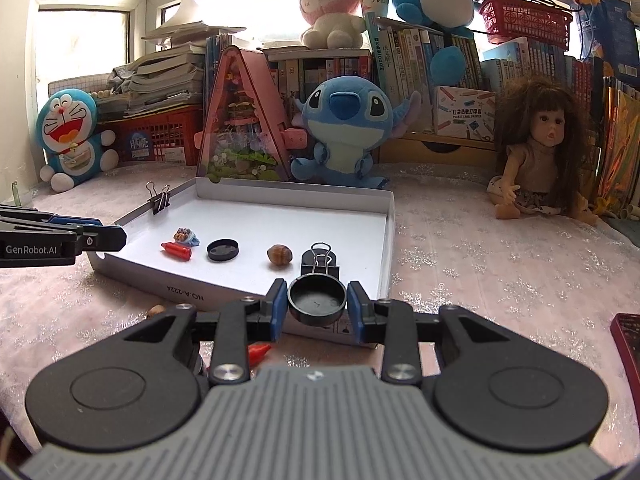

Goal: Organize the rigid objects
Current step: 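Carry the hair clip and black lid over the white tray, then lower the hair clip and lid into the tray and open both tools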

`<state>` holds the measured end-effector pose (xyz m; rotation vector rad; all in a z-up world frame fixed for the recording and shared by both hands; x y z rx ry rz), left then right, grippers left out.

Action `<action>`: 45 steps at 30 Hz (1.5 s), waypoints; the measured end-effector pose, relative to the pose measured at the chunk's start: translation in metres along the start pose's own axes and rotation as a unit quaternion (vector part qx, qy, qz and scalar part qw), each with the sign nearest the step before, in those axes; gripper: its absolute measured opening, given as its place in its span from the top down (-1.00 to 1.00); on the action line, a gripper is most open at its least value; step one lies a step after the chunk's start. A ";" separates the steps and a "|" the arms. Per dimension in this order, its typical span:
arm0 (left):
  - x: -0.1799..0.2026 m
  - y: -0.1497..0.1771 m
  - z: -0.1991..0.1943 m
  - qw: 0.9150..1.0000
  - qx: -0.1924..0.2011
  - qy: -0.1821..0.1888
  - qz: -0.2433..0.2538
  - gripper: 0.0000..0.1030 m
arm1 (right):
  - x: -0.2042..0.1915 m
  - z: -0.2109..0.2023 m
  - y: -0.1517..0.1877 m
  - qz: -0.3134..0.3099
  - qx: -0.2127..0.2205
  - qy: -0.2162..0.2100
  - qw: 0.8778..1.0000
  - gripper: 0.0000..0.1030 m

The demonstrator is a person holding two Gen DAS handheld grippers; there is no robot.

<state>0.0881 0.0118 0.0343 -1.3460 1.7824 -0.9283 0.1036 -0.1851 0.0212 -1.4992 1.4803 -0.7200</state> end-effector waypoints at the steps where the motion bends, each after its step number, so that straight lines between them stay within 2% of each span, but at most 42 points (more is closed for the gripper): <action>1: -0.002 -0.003 0.002 1.000 0.001 -0.002 -0.001 0.39 | 0.001 0.002 -0.003 0.006 -0.001 0.000 1.000 0.28; 8: -0.022 -0.024 0.023 1.000 0.001 -0.005 -0.020 0.39 | 0.013 0.024 -0.026 0.047 -0.013 -0.003 0.999 0.28; 18: -0.034 -0.047 0.072 0.999 -0.007 0.004 -0.036 0.39 | 0.020 0.067 -0.053 0.060 -0.037 0.002 0.997 0.28; 30: -0.044 -0.046 0.132 0.997 -0.051 -0.024 -0.048 0.39 | 0.023 0.111 -0.059 0.062 -0.074 0.028 0.995 0.28; 33: -0.041 -0.046 0.144 0.997 -0.059 -0.021 -0.054 0.39 | 0.024 0.121 -0.060 0.067 -0.079 0.035 0.994 0.28; 45: -0.033 -0.038 0.160 0.996 -0.076 -0.025 -0.035 0.39 | 0.027 0.137 -0.053 0.078 -0.082 0.039 0.993 0.28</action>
Point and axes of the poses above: each gripper's, at about its wrist camera, not at the fingertips, and z roughly the way its jaws point, x to its right, y to its underside, the point moved 3 cm from there along z, roughly the way its jaws point, and after that the axes turned 8 degrees about z, right-handed, at the moved point
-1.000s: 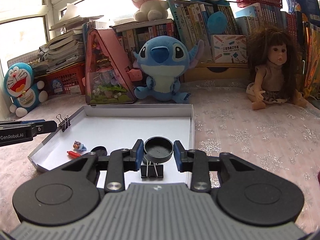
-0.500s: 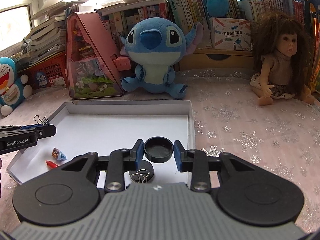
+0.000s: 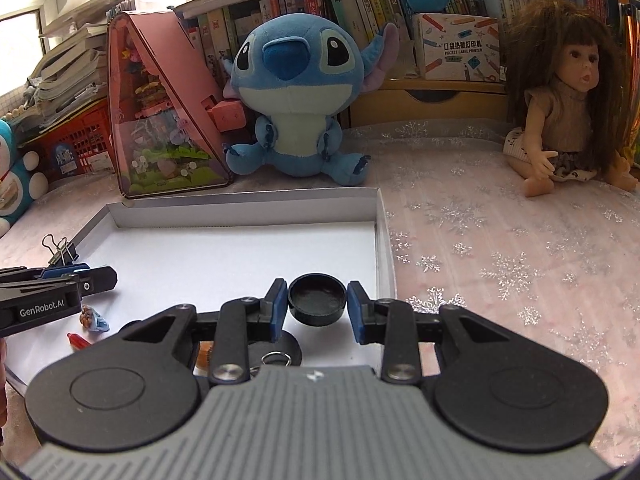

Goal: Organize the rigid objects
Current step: 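Lower the hair clip and lid into the tray and open both tools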

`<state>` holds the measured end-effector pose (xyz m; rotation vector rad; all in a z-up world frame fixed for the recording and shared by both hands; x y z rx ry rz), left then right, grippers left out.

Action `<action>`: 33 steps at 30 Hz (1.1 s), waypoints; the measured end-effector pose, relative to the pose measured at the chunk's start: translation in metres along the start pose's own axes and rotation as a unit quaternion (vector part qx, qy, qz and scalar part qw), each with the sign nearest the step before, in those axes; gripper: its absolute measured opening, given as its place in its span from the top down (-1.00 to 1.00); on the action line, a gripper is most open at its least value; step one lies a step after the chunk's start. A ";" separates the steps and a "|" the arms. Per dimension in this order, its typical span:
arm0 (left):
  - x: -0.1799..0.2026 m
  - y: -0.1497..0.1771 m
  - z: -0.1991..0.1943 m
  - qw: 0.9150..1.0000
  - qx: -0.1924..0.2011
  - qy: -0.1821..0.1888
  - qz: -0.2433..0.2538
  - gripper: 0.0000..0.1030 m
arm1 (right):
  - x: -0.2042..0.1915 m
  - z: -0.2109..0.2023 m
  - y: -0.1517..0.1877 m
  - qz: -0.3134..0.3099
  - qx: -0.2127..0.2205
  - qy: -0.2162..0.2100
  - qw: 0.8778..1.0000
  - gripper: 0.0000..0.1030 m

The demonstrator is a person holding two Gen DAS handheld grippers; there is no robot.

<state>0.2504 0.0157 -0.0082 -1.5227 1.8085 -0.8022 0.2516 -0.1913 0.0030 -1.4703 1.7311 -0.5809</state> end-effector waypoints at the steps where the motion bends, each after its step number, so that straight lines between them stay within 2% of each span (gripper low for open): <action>1: 0.000 0.000 0.001 1.000 -0.001 0.000 0.000 0.39 | 0.000 0.001 0.000 -0.001 0.000 0.000 1.000 0.28; 24: 0.004 0.003 0.003 1.000 -0.003 -0.006 0.017 0.38 | -0.009 0.004 0.009 -0.038 0.002 0.011 0.999 0.27; 29: 0.003 0.003 0.003 1.000 -0.004 -0.005 0.012 0.36 | -0.009 0.004 0.009 -0.037 0.003 0.010 0.999 0.21; 31: 0.002 0.003 0.003 1.000 -0.006 -0.004 0.008 0.29 | -0.009 0.004 0.009 -0.035 0.004 0.009 0.999 0.19; 33: 0.002 0.002 0.003 1.000 -0.008 -0.005 0.005 0.19 | -0.009 0.003 0.008 -0.032 0.004 0.007 0.999 -0.06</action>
Point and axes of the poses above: each gripper's, at about its wrist camera, not at the fingertips, and z roughly the way its jaws point, x to its right, y to its underside, the point moved 3 cm from there along z, roughly the way its jaws point, and after that the axes turned 8 degrees about z, right-handed, at the moved point
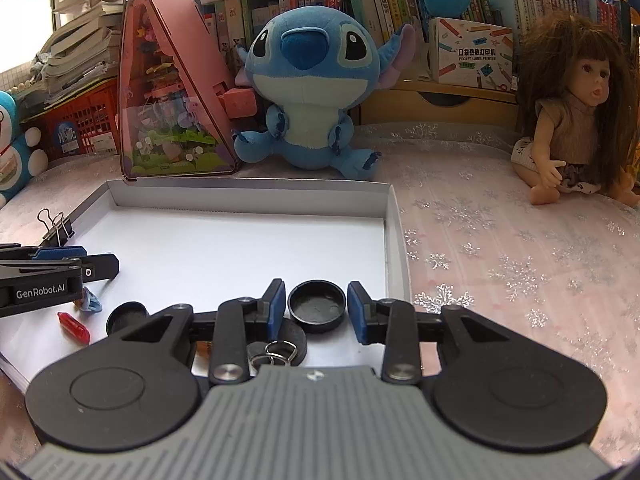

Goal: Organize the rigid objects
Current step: 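Lower the hair clip and lid into the tray and open both tools, then withdraw both open tools back toward the remaining objects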

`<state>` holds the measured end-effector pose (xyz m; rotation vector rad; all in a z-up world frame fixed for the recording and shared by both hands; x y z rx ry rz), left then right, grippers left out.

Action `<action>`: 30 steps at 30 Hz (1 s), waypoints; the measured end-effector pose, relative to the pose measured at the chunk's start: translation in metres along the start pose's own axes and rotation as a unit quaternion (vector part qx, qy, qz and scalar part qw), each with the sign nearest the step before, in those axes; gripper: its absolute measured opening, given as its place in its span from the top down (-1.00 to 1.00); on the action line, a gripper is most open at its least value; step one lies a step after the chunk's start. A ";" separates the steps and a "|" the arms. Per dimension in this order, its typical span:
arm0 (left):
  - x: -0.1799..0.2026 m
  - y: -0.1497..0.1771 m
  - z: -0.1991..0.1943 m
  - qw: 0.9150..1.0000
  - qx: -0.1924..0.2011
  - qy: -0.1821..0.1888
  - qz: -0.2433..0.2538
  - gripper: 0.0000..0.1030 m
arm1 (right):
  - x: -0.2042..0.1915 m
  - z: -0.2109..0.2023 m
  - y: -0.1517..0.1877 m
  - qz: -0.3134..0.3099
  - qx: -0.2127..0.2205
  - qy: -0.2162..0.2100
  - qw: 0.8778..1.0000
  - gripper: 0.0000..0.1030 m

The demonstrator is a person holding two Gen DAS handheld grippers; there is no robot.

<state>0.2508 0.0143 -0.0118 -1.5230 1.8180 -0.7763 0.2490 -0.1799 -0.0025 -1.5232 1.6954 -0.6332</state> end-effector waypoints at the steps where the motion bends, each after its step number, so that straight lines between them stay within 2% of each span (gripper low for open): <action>1: 0.000 0.000 0.000 1.000 -0.001 -0.001 0.000 0.17 | 0.000 -0.001 0.000 0.003 0.001 -0.003 1.000 -0.09; 4: 0.001 0.000 -0.003 1.000 0.001 -0.003 0.002 0.03 | -0.001 -0.005 -0.001 0.005 0.007 -0.006 1.000 -0.20; 9: 0.005 0.001 -0.015 1.000 0.017 -0.010 0.006 -0.43 | -0.006 -0.017 -0.002 -0.008 0.023 -0.013 1.000 -0.38; 15: 0.010 0.001 -0.034 0.999 0.034 -0.003 0.019 -0.56 | -0.010 -0.033 0.000 -0.016 0.038 -0.023 0.999 -0.51; 22: 0.014 0.008 -0.058 0.999 0.047 0.014 0.017 -0.58 | -0.010 -0.053 0.005 -0.013 0.052 -0.035 0.998 -0.60; 30: 0.024 0.022 -0.088 0.997 0.065 0.041 0.030 -0.59 | -0.018 -0.079 0.019 -0.042 0.071 -0.048 0.995 -0.67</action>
Point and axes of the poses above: each gripper's, at about its wrist camera, not at the fingertips, and z roughly the way its jaws point, x to its right, y to its underside, the point moved 3 cm from there along z, roughly the way its jaws point, and after that the axes turned 8 degrees about z, right-handed, at the moved point
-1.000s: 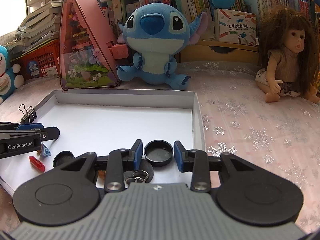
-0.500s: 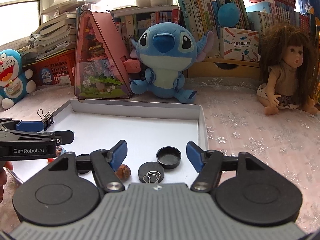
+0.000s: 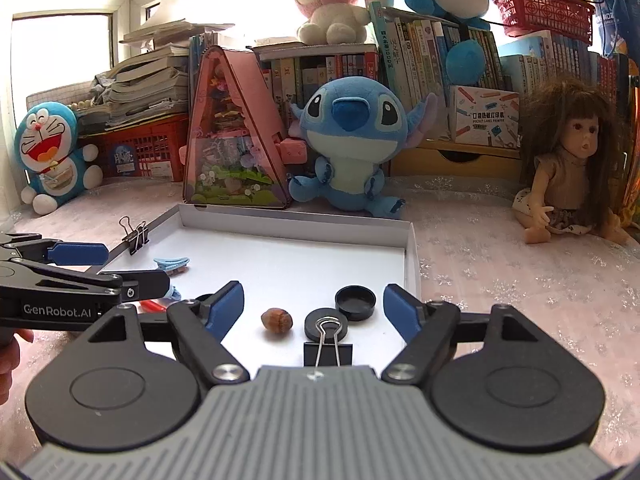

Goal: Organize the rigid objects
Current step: 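Withdraw both open tools back toward the remaining objects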

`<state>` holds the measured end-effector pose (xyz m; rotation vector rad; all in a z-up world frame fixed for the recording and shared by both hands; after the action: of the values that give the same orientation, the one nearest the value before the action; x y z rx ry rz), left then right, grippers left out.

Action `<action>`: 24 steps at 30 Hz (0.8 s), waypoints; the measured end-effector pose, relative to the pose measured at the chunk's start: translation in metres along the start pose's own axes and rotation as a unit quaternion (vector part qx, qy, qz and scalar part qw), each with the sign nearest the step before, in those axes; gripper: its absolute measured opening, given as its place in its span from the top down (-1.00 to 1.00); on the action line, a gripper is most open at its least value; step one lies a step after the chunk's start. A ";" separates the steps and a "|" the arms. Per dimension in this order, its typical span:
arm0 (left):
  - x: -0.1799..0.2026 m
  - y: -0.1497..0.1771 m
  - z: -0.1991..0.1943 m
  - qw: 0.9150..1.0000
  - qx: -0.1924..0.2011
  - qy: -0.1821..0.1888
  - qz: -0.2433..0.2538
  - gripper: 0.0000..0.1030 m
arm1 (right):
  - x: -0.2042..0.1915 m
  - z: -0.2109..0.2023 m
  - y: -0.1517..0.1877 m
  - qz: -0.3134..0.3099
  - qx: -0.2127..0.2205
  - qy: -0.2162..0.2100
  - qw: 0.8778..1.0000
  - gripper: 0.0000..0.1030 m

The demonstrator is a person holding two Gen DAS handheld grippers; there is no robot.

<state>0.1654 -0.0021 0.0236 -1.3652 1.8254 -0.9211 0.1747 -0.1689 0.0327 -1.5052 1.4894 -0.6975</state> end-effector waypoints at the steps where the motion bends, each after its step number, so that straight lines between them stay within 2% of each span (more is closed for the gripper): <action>1: 0.001 0.002 -0.003 1.000 0.000 0.003 0.001 -0.59 | -0.002 -0.004 0.002 -0.006 0.002 -0.001 1.000 -0.67; 6: 0.007 0.013 -0.021 1.000 0.006 0.013 0.009 -0.60 | -0.007 -0.016 0.009 -0.028 0.009 -0.005 1.000 -0.69; 18: 0.019 0.038 -0.050 0.999 0.002 0.037 0.011 -0.60 | -0.007 -0.036 0.026 -0.025 0.010 -0.013 1.000 -0.69; 24: 0.021 0.047 -0.054 1.000 0.005 0.028 0.011 -0.60 | -0.005 -0.042 0.032 -0.027 0.008 -0.010 1.000 -0.70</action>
<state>0.0921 -0.0049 0.0101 -1.3232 1.8702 -0.9654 0.1218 -0.1688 0.0246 -1.5408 1.4293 -0.7222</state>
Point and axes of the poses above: each gripper's, at about its wrist camera, not at the fingertips, and z roughly the way its jaws point, x to its right, y to its underside, the point moved 3 cm from there along z, roughly the way its jaws point, and after that the axes turned 8 degrees about z, right-handed, at the moved point
